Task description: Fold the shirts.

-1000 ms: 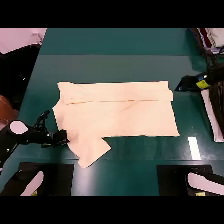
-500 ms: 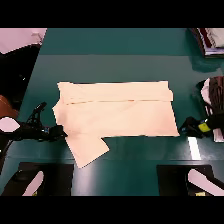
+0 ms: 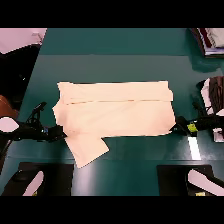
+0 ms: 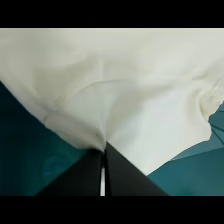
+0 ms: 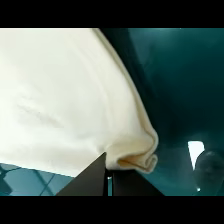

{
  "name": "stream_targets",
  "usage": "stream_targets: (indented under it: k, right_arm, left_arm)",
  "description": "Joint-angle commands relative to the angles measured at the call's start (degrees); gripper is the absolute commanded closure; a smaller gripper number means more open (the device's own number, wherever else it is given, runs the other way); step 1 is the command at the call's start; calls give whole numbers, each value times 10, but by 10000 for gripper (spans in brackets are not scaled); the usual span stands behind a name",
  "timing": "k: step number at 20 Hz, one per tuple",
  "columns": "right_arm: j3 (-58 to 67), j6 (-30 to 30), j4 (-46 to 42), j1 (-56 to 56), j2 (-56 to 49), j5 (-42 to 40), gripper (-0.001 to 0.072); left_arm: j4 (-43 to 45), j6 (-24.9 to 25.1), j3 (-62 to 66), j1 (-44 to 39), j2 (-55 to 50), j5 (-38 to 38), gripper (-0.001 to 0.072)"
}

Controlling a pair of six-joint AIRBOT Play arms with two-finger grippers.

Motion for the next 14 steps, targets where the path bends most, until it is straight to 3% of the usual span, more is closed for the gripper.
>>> stream_targets:
  k: [1,6,8,11,14]
  right_arm:
    - [17,-1,-28,34,38,1,697]
    - [17,-1,-116,44,173,143,697]
    - [17,0,-121,48,227,184,699]
    - [31,28,-121,89,254,176,700]
    - [105,31,-124,142,195,135,699]
  left_arm:
    - [36,0,8,0,19,-65,685]
    - [64,-56,34,0,151,-202,686]
    - [62,-67,80,0,165,-223,686]
    - [63,-61,141,0,122,-179,686]
    - [63,-19,170,0,24,-95,686]
